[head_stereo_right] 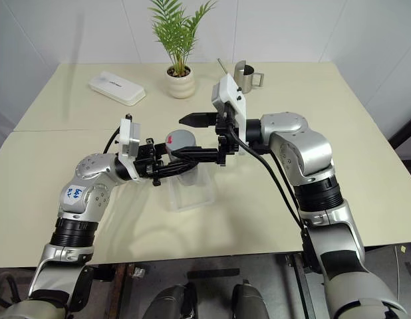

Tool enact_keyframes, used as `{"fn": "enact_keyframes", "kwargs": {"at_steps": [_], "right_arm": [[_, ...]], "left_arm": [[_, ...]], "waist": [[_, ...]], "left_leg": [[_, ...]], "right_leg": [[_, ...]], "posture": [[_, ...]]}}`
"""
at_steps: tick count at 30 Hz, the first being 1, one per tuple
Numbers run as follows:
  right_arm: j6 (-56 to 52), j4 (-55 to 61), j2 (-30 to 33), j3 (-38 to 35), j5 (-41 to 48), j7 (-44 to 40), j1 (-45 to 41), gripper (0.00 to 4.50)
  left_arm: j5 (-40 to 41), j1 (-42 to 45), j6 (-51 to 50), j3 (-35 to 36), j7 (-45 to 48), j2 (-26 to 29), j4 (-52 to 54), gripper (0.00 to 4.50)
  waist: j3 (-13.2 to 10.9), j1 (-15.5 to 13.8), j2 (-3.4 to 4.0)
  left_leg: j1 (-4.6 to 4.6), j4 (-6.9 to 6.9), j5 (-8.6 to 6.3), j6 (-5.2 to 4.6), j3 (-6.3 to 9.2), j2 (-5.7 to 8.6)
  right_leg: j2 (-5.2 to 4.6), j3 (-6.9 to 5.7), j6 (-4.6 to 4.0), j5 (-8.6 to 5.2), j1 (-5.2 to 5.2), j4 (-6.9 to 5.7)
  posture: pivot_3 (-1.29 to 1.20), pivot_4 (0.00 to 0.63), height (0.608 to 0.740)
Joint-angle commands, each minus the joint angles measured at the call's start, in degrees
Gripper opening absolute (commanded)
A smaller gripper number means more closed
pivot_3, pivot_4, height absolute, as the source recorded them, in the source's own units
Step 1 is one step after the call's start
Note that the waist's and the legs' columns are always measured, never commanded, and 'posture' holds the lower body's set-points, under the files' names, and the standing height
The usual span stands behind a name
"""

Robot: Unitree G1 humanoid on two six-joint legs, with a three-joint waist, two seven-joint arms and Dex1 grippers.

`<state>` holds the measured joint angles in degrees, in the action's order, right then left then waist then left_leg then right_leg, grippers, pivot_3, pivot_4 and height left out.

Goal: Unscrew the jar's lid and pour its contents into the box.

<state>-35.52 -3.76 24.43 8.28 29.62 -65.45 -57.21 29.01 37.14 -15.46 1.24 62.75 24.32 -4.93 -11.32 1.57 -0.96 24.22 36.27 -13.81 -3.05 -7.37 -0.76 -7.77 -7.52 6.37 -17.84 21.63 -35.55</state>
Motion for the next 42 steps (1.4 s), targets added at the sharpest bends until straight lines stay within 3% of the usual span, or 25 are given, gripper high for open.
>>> {"fn": "enact_keyframes", "kwargs": {"at_steps": [1, 13, 16, 20, 23, 30, 36, 39, 42], "right_arm": [[-0.7, 3.0, -0.3, -1.6, 2.0, -0.1, -0.4, 4.47], [-1.2, 3.0, -2.8, 0.0, 1.4, 1.4, -0.9, 4.47], [-1.0, 2.9, -3.1, -0.2, 1.4, 1.6, -0.9, 3.85], [-1.1, 3.3, -3.4, -0.8, 2.1, 1.8, -1.2, 2.56], [-1.1, 3.4, -3.6, -1.6, 2.7, 2.3, -1.4, 2.57], [-9.9, 2.6, -5.9, -16.3, 15.4, 12.5, -3.1, 2.57], [-5.7, 5.0, 3.9, -18.9, 9.8, 14.1, 7.0, 2.57], [3.9, 2.8, 8.5, -21.6, 3.2, 14.7, 17.3, 2.57], [20.4, -4.2, 10.4, -22.2, -5.2, 14.6, 25.8, 2.57]], "left_arm": [[0.7, 0.1, 0.9, 0.6, 0.4, 0.3, 1.9, 2.07], [0.5, 0.0, 1.0, 0.6, 0.2, 0.3, 2.0, 2.07], [0.5, 0.1, 0.9, 0.8, 0.2, 0.4, 2.1, 2.07], [0.5, 0.0, 1.0, 0.8, 0.2, 0.5, 2.1, 2.07], [0.4, 0.0, 1.1, 0.8, 0.2, 0.5, 2.0, 2.07], [0.6, -0.7, 1.1, 1.0, 0.1, 0.9, 2.7, 2.07], [1.0, -2.0, 0.7, 1.4, -0.1, 1.6, 3.6, 2.07], [1.1, -2.1, 0.7, 1.9, -0.2, 2.0, 3.2, 2.07], [1.0, -1.4, 0.8, 2.2, -0.1, 2.1, 2.2, 2.07]], "waist": [[0.0, 0.0, 0.00], [0.0, 0.0, 0.00], [0.0, 0.0, 0.00], [0.0, 0.0, 0.00], [0.0, 0.0, 0.00], [0.0, -0.2, 0.02], [0.0, -0.7, 0.01], [0.0, -1.1, 0.01], [0.0, -1.4, 0.01]], "left_leg": [[0.00, 0.00, 0.00, 0.00, 0.00, 0.00], [0.00, 0.00, 0.00, 0.00, 0.00, 0.00], [0.00, 0.00, 0.00, 0.00, 0.00, 0.00], [0.00, 0.01, 0.00, 0.00, 0.00, 0.00], [0.00, 0.01, 0.00, 0.00, 0.00, 0.00], [0.01, 0.01, 0.00, 0.00, 0.04, 0.00], [0.02, -0.03, -0.03, -0.03, 0.13, 0.06], [0.02, -0.10, -0.02, -0.03, 0.01, 0.06], [0.01, -0.09, -0.02, -0.04, -0.10, 0.06]], "right_leg": [[0.00, 0.00, 0.00, 0.00, 0.00, 0.00], [0.00, 0.00, 0.00, 0.00, 0.00, 0.00], [-0.01, 0.00, 0.00, 0.00, 0.00, 0.00], [0.00, 0.00, 0.00, 0.00, 0.00, -0.01], [0.00, 0.01, 0.00, 0.00, 0.00, -0.01], [0.00, -0.02, 0.00, 0.00, -0.01, -0.02], [-0.07, 0.09, 0.00, 0.00, -0.05, 0.03], [-0.04, 0.03, 0.00, 0.00, -0.02, 0.12], [-0.01, 0.03, 0.01, 0.00, -0.02, 0.16]], "posture": [[0.00, 0.150, 0.740], [0.00, 0.150, 0.740], [0.00, 0.150, 0.740], [0.00, 0.150, 0.740], [0.00, 0.150, 0.740], [0.00, 0.150, 0.740], [0.00, 0.150, 0.740], [0.00, 0.150, 0.740], [0.00, 0.150, 0.740]]}}
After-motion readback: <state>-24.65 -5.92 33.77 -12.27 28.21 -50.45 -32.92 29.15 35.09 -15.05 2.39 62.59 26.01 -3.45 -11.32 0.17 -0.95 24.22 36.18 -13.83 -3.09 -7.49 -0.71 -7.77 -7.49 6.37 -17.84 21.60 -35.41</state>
